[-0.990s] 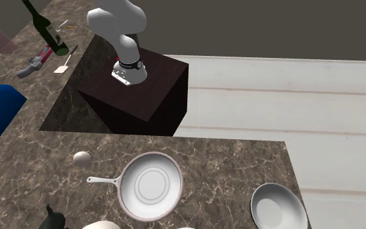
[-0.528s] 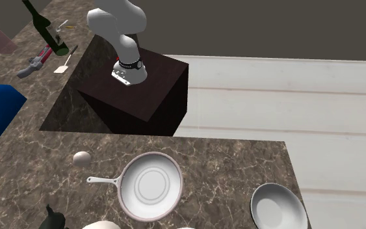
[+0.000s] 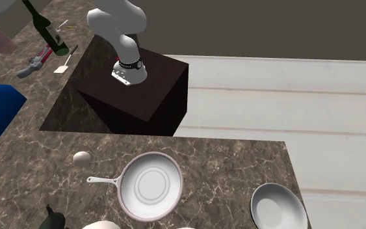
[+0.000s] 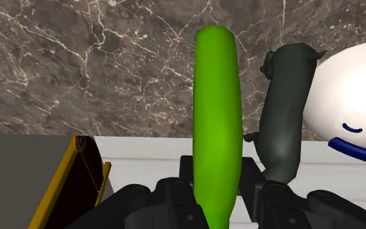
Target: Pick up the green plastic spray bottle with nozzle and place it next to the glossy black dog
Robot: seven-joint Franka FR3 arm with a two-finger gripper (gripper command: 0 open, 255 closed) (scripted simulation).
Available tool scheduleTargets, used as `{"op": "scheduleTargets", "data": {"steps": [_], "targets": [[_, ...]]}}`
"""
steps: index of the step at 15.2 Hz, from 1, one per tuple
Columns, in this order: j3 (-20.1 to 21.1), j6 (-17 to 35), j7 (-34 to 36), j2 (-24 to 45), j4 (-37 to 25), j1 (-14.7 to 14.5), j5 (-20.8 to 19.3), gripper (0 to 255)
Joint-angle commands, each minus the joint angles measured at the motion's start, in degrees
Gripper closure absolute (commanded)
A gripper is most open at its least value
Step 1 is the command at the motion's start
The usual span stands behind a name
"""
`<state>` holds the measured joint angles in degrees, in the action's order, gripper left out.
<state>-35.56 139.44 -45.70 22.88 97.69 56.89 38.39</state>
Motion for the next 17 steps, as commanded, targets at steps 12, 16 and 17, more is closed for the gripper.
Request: {"op": "scheduleTargets", "data": {"steps": [12,16,17], "targets": [[3.9,6.4,-6.4,4.4,3.1,2.5,6.9,255],[5.3,8.2,-8.5,6.0,3.5,3.4,9.2,255],[5.7,8.6,-9.0,6.4,3.6,3.7,9.7,255]]}}
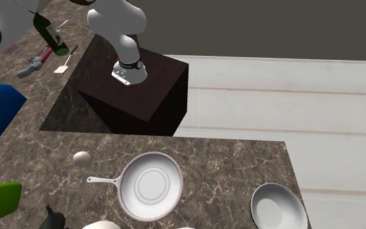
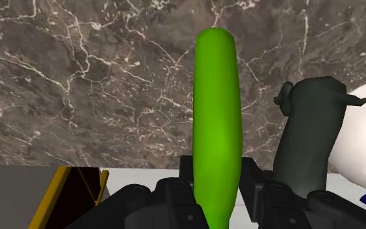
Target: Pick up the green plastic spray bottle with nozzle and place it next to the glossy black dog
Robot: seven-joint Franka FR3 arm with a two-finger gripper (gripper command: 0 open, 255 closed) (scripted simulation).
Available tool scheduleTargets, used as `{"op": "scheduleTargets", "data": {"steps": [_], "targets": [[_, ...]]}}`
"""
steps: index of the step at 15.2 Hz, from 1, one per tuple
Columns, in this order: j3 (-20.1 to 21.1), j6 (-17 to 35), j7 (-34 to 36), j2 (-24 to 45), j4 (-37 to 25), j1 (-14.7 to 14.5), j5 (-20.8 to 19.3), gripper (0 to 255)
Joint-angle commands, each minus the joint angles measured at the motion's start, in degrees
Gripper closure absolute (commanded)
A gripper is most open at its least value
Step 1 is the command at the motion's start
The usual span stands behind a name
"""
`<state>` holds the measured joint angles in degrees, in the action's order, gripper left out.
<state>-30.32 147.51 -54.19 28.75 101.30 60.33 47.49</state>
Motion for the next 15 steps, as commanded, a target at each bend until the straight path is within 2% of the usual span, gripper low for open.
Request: {"op": "scheduleTargets", "data": {"steps": [1,15], "targets": [[0.8,0.9,-1.0,0.9,0.1,0.5,1.2,255],[6.0,6.0,-8.1,6.8,-0.2,4.1,8.7,255]]}}
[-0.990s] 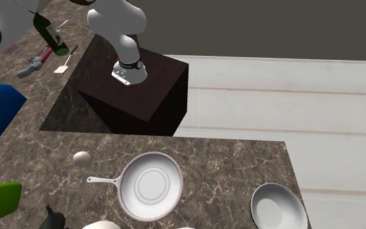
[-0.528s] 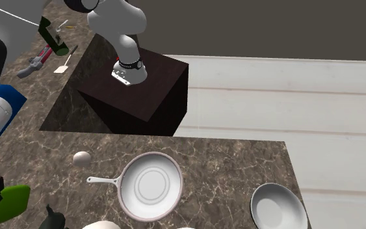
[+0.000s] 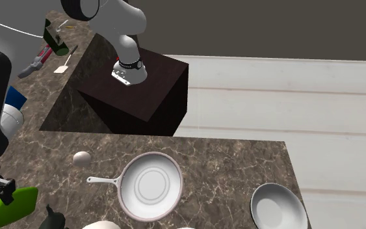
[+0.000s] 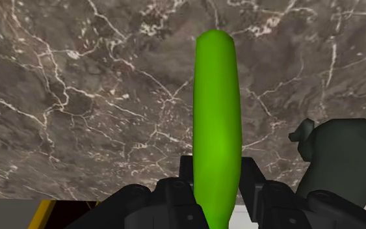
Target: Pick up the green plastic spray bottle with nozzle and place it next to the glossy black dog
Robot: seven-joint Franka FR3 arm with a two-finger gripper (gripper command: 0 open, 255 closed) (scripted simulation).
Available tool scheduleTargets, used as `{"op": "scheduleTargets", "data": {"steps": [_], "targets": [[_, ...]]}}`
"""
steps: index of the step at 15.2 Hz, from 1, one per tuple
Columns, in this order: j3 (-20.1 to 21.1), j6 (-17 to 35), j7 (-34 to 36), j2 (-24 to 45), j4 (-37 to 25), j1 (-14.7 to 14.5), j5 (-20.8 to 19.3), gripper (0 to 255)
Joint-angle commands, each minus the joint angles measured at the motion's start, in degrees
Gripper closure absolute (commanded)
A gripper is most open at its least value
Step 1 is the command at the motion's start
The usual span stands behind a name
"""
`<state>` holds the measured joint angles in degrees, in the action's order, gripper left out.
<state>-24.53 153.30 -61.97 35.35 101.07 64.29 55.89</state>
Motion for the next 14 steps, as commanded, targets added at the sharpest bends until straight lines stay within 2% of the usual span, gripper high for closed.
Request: {"op": "scheduleTargets", "data": {"steps": [1,7,8,13,14], "targets": [[0.2,0.2,-0.3,0.2,0.0,0.1,0.3,255],[0.2,0.2,-0.3,0.2,0.0,0.1,0.3,255],[0.2,0.3,-0.3,0.1,0.1,0.1,0.3,0],[0.2,0.2,-0.3,0.2,0.0,0.1,0.3,0],[-0.6,-0.1,0.1,-1.8,1.7,-0.5,-0.6,0]]}}
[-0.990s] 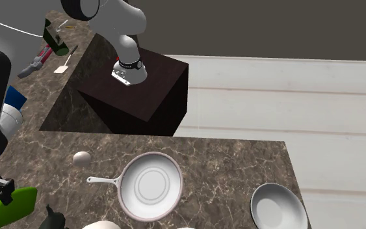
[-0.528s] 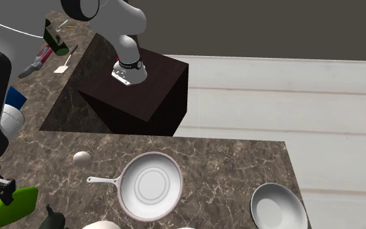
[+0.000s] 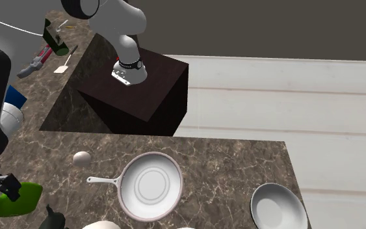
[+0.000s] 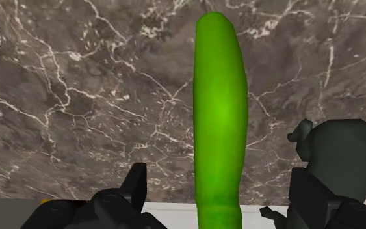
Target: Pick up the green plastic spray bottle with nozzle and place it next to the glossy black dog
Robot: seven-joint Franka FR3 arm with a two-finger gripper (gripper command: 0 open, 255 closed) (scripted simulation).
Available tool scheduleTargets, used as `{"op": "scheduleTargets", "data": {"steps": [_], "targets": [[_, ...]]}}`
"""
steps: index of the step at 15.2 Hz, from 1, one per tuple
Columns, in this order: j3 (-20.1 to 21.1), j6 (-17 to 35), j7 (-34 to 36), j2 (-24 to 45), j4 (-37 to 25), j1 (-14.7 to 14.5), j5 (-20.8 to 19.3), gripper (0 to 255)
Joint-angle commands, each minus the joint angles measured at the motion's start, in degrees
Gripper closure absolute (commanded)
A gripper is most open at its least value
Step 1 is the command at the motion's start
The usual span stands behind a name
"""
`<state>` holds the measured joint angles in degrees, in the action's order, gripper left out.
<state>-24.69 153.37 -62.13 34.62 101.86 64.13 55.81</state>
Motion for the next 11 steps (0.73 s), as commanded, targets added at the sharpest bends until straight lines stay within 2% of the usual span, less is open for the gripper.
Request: {"op": "scheduleTargets", "data": {"steps": [1,3,11], "targets": [[-1.4,-0.5,0.7,-3.1,2.5,-1.1,-1.5,0],[-3.1,-1.2,1.8,-6.7,5.1,-2.4,-3.6,0],[-3.1,-1.2,1.8,-6.7,5.1,-2.4,-3.6,0]]}}
